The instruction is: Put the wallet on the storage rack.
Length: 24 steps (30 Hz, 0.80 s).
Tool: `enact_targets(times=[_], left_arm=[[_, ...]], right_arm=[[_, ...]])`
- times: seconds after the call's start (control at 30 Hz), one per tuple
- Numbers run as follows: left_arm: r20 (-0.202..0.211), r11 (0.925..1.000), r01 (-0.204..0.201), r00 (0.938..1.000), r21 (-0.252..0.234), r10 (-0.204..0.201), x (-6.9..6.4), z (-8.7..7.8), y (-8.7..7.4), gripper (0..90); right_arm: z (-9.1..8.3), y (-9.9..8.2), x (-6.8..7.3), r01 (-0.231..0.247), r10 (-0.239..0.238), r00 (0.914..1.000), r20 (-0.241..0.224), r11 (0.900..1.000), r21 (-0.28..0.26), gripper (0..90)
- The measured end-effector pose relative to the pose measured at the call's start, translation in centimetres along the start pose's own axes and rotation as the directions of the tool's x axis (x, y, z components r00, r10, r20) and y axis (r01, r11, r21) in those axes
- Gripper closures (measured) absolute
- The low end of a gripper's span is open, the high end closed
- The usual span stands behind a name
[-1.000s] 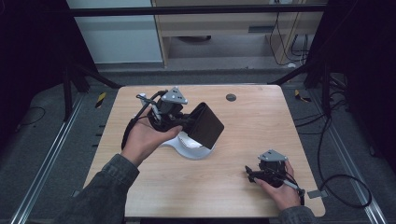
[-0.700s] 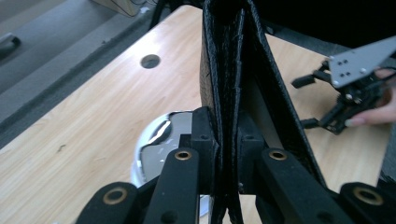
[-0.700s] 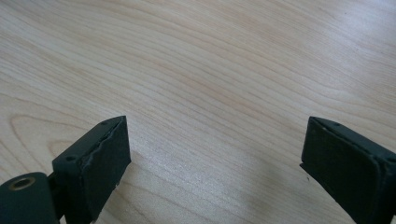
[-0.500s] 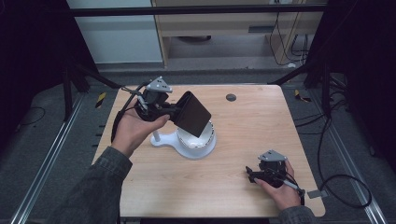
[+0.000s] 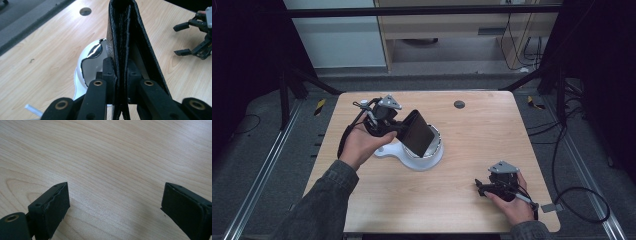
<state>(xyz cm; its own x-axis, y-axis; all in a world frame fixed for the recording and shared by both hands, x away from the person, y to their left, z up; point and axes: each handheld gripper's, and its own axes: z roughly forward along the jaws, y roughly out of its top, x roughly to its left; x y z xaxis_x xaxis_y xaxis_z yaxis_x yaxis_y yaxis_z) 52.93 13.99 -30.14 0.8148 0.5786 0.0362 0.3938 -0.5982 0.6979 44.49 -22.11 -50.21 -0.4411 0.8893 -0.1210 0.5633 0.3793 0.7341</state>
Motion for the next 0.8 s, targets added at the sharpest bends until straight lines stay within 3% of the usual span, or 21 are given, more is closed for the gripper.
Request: enact_targets(times=[0.27,0.53,0.67,0.8], left_arm=[[0.019,0.9998,0.022,0.9996,0.000,-0.022,0.0,1.7,-0.1,81.4],[0.014,0.9992,0.038,0.9992,0.011,-0.038,0.7,2.2,-0.1,80.5],[-0.004,0.9987,0.050,0.9988,0.015,-0.049,1.3,2.5,-0.3,78.6],[-0.059,0.9977,0.067,0.9961,0.010,-0.066,2.0,2.7,-0.7,71.9]], right_arm=[[0.1,0.0,0.1,0.003,-0.003,1.0000,-0.009,1.0000,0.004,8.2],[0.1,0.0,0.2,0.006,-0.006,0.9999,-0.011,1.0000,0.006,8.2],[0.1,0.0,0.2,0.012,-0.012,0.9999,-0.011,0.9999,0.008,8.2],[0.2,0.0,0.2,0.013,-0.012,0.9998,-0.012,0.9999,0.009,8.2]])
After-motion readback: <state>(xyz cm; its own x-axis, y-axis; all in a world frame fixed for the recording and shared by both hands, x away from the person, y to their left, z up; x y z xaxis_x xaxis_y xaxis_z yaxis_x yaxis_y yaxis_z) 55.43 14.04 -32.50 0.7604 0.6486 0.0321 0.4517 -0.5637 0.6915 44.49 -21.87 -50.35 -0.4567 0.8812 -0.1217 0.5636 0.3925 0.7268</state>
